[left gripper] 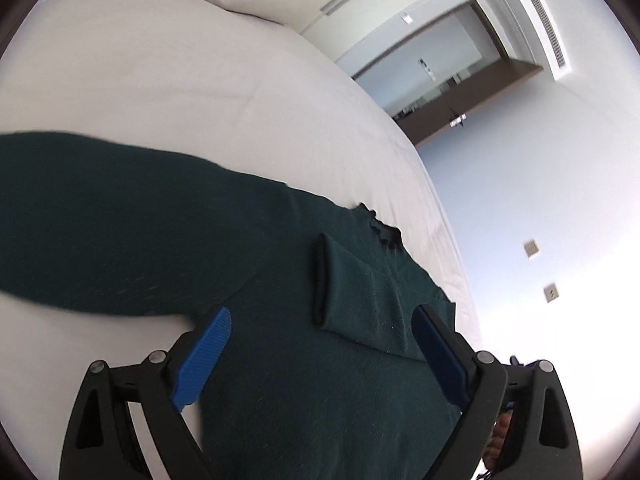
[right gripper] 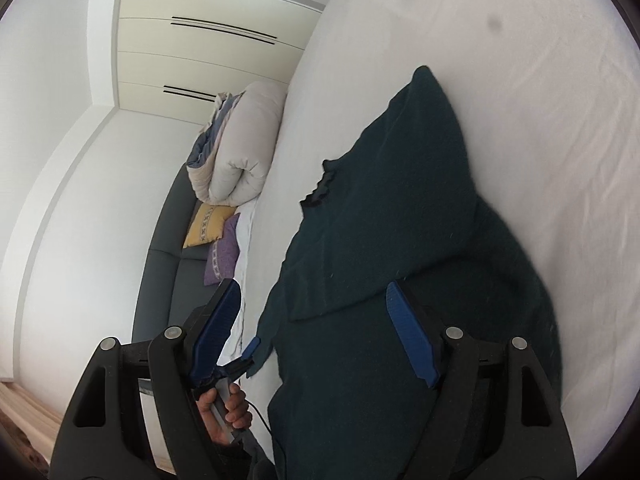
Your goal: Fold small clothes
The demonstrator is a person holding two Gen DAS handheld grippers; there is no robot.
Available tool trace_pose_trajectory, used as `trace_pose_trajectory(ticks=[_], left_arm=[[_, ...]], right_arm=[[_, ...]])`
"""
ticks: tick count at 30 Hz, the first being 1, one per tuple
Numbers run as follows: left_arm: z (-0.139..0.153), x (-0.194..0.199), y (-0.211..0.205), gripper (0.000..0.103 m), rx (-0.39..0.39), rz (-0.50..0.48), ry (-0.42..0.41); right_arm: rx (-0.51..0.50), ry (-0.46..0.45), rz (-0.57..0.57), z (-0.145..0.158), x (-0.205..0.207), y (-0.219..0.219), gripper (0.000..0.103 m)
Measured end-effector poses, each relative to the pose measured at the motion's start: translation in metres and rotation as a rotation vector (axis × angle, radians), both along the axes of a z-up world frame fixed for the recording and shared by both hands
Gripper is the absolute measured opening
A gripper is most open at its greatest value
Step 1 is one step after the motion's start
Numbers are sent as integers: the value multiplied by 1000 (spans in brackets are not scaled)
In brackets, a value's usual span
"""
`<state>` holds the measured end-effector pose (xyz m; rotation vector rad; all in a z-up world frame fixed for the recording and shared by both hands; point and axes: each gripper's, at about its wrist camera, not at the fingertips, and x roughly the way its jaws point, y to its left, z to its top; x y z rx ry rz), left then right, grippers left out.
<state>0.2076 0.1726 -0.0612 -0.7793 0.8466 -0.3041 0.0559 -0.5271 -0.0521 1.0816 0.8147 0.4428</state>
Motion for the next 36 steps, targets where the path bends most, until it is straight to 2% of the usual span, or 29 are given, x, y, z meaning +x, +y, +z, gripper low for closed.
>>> trace_pose_trajectory(ticks=[3, 5, 9, 11, 15, 18, 22, 26, 28, 31, 33, 36], left_arm=[[-9, -41, 61, 94, -74, 147, -12], [-22, -62, 105, 94, -131, 251, 13], [-53, -91, 183, 94, -276, 452, 56], [-62, -100, 212, 94, -354, 536, 46], [-76, -95, 241, 94, -436, 647, 59], [-88, -85, 249, 94, -490, 726, 99], [-90, -73, 251, 100, -508, 807, 93], [-91, -67, 256, 97, -493, 815, 80], [-92, -64, 259, 77, -507, 808, 62], [-106, -74, 264, 60, -580, 806, 25], [-110, -76, 269, 50, -581, 805, 29], [-115, -77, 272, 40, -586, 818, 31]], right_arm=[[1, -13, 31, 8, -33, 21, 75], [12, -16, 44, 11, -54, 32, 75], [45, 1, 34, 12, -92, 48, 75], [45, 3, 28, 15, -106, 53, 75], [32, -1, 40, 19, -113, 60, 75], [32, -3, 51, 29, -123, 75, 75], [24, -12, 76, 40, -131, 93, 75], [14, -6, 92, 44, -137, 107, 75], [17, -2, 96, 44, -139, 111, 75], [9, 3, 95, 45, -141, 116, 75], [2, 6, 99, 45, -143, 119, 75], [-5, 13, 97, 44, -144, 122, 75]])
